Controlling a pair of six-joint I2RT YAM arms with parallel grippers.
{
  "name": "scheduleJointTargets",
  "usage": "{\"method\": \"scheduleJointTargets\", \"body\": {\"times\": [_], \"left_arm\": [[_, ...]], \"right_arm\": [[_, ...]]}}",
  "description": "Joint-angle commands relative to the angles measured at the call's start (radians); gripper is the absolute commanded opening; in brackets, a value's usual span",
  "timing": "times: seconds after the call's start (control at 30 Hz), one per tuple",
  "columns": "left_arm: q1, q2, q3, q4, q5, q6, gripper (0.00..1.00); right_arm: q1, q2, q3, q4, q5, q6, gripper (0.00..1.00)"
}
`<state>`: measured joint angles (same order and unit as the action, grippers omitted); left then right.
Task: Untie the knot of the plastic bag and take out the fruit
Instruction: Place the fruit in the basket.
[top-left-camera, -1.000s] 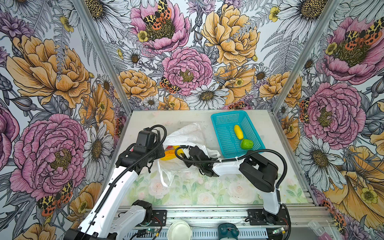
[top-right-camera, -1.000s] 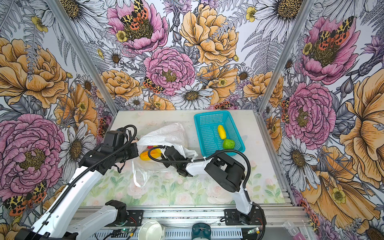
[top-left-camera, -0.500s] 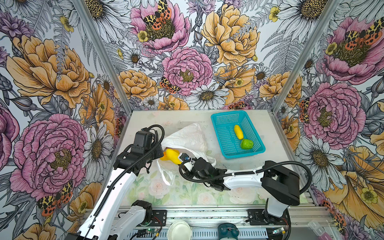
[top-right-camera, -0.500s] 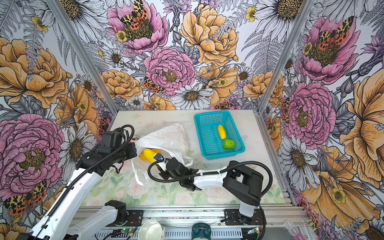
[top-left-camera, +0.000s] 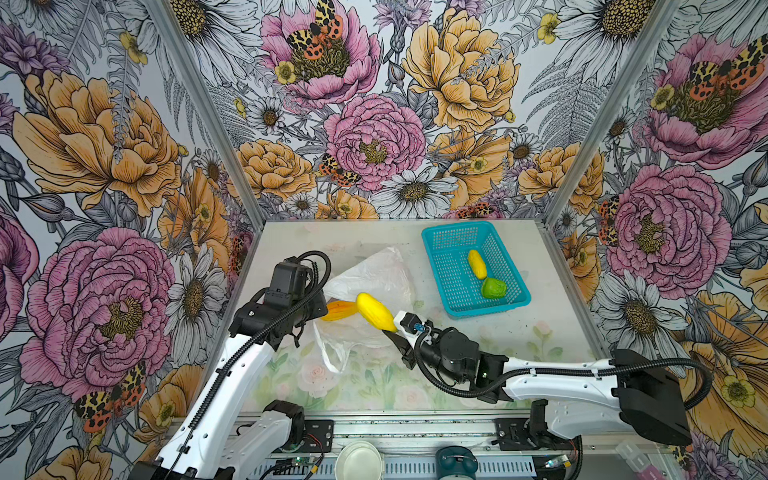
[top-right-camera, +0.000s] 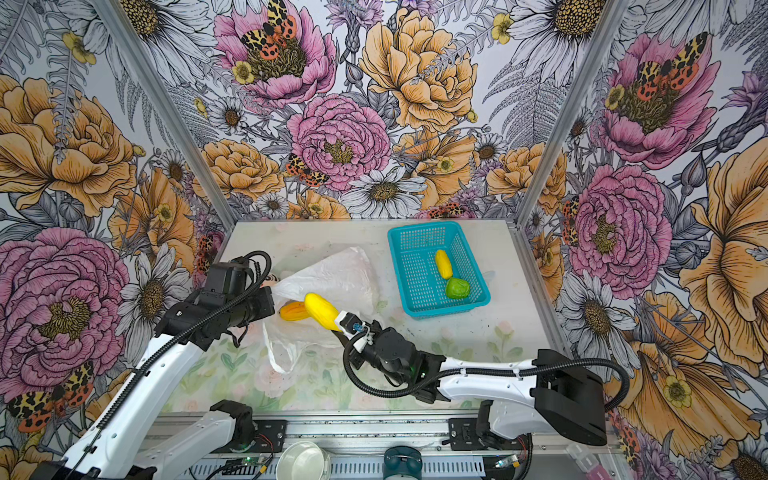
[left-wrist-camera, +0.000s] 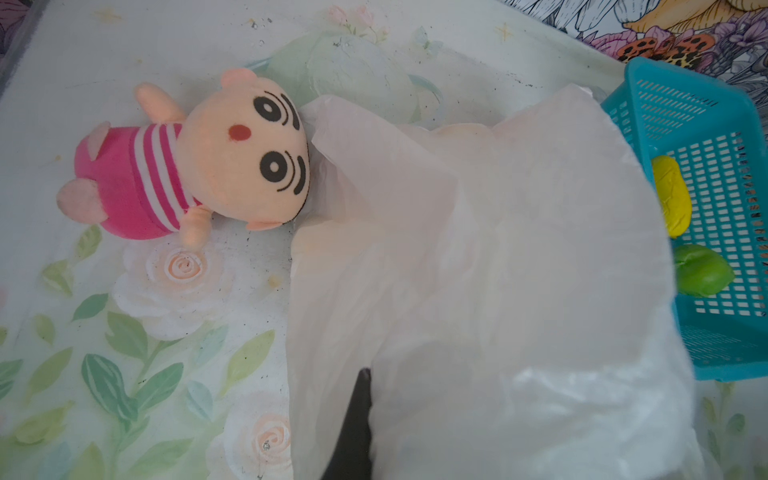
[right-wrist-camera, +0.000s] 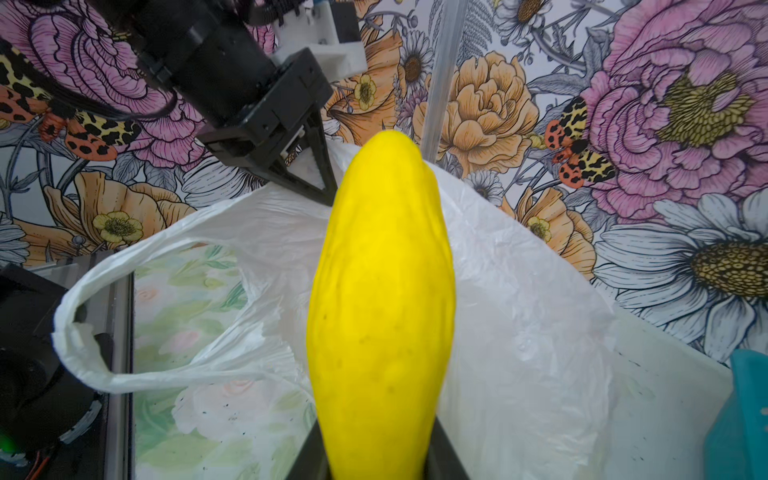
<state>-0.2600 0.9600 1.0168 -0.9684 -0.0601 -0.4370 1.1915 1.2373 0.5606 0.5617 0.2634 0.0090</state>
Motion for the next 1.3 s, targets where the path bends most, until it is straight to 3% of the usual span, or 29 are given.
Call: {"method": "scheduleJointTargets", "body": {"times": [0.0,0.2,0.53,0.67,0.83,1.27], "left_arm": [[-0.015,-0.009,-0.009,-0.004,-0.030,0.012,0.00],[-0.028,-0.009,-0.004,-0.012,-0.026,0.013,0.00],[-0.046,0.003,-0.003,-0.016,-0.031,0.012,0.00],[-0.047,-0.004,-0.003,-0.015,-0.032,0.014,0.00],[-0.048,0.004,-0.001,-0.015,-0.030,0.015,0.00],[-0.048,-0.001,-0.003,-0.015,-0.040,0.013,0.00]], "right_arm": [[-0.010,-0.094,-0.055,0.077,0.104,-0.032,0.27],[-0.111,-0.250,-0.069,-0.019,0.178,-0.005,0.26],[-0.386,-0.367,-0.055,-0.281,0.194,0.254,0.32],[-0.501,-0.310,-0.029,-0.364,0.146,0.332,0.33],[-0.629,-0.201,0.054,-0.495,0.018,0.434,0.27],[-0.732,0.174,0.250,-0.583,-0.077,0.438,0.28]]}}
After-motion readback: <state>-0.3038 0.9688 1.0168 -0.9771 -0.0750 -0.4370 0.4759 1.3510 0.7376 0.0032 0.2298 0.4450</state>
